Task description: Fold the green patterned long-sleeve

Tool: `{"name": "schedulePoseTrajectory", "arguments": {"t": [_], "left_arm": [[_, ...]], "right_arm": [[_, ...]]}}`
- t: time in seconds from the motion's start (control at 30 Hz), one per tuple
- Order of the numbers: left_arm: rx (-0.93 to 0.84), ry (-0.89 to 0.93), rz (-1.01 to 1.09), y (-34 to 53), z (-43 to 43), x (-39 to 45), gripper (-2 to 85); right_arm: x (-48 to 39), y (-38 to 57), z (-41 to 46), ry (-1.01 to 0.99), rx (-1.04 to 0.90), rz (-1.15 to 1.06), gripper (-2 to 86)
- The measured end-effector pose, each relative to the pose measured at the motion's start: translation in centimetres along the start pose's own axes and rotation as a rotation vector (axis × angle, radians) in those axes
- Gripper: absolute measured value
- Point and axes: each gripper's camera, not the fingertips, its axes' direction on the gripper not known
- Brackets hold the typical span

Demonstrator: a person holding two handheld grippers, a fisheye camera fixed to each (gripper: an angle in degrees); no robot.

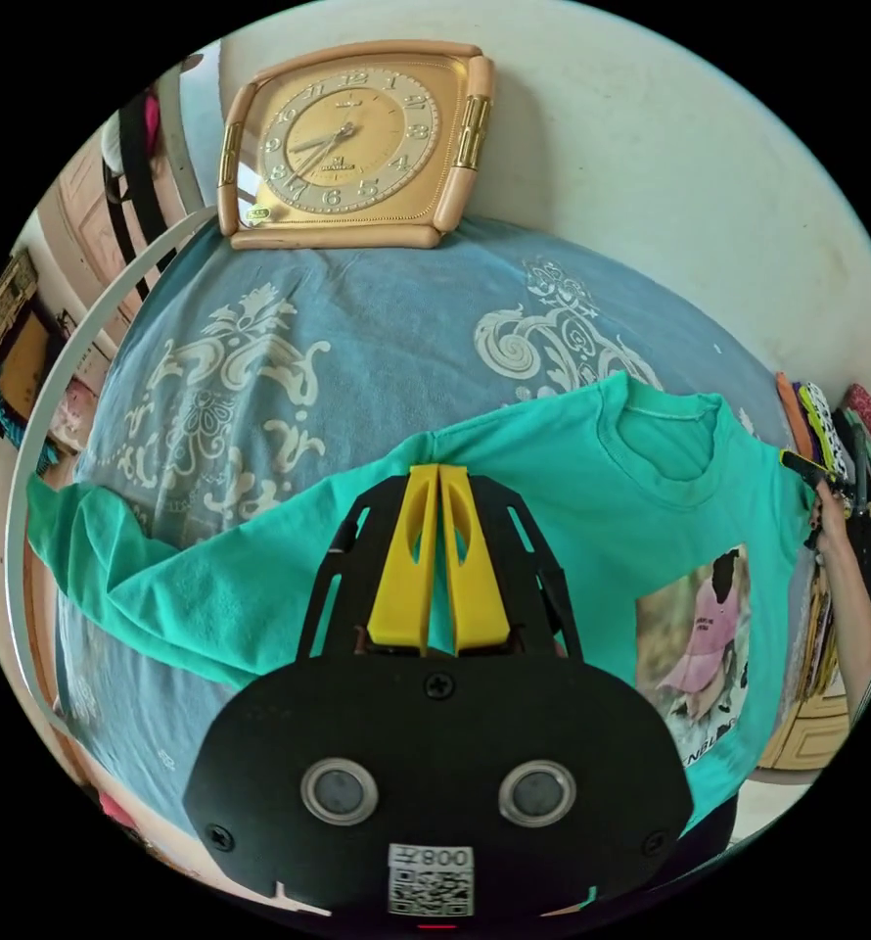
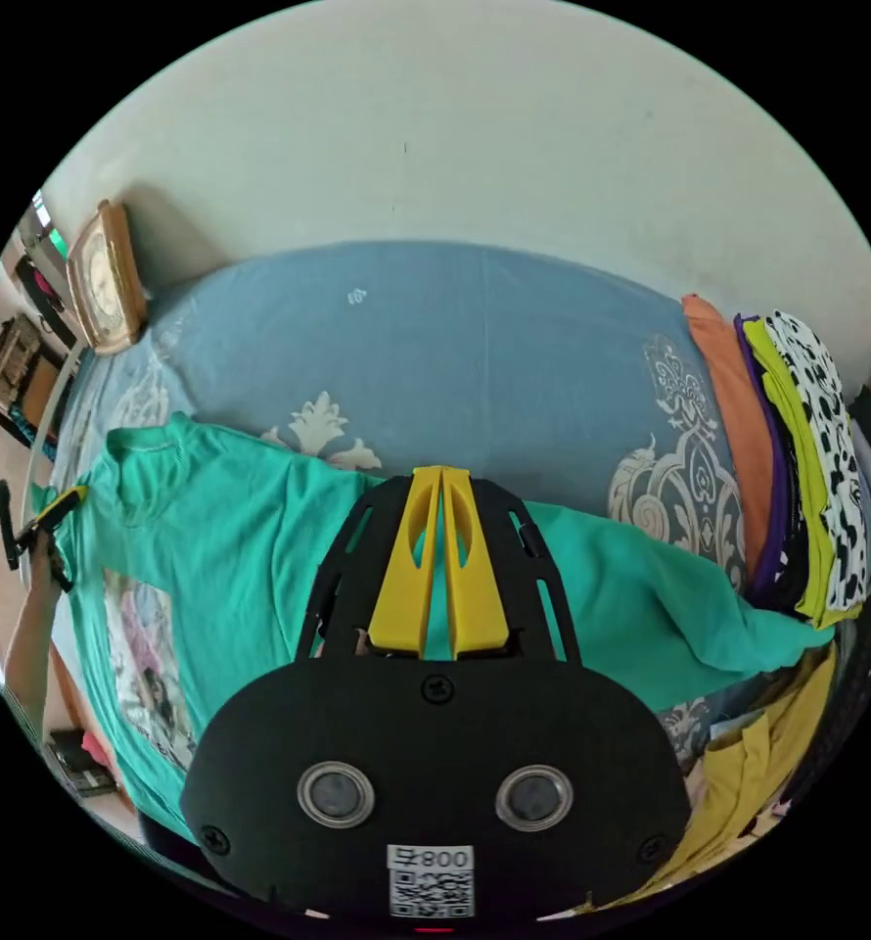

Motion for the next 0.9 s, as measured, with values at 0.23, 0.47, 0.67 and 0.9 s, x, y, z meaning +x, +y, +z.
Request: {"name": "schedulePoseTrajectory", "arguments": {"t": [0.23, 0.47, 0.67, 0.9], "left_arm": [[0.074, 0.116, 0.152, -0.8, 3.9, 5.5, 0.1], [0.005, 0.155, 0.080, -4.1, 11.9, 5.8, 0.1], [0.137, 0.197, 0.105, -2.8, 12.6, 7.9, 0.1], [0.038, 0.123, 0.161, -6.0, 18.8, 12.2, 0.1]], "right_arm": [[-11.2, -2.2, 0.3, -0.298, 0.057, -0.328, 0.0], [-15.6, -7.3, 7.1, -0.278, -0.059, -0.292, -0.1], [-13.0, -5.9, 4.9, -0.356, 0.053, -0.257, -0.1], [-12.5, -7.3, 6.9, -0.317, -0.034, -0.235, 0.0]]}}
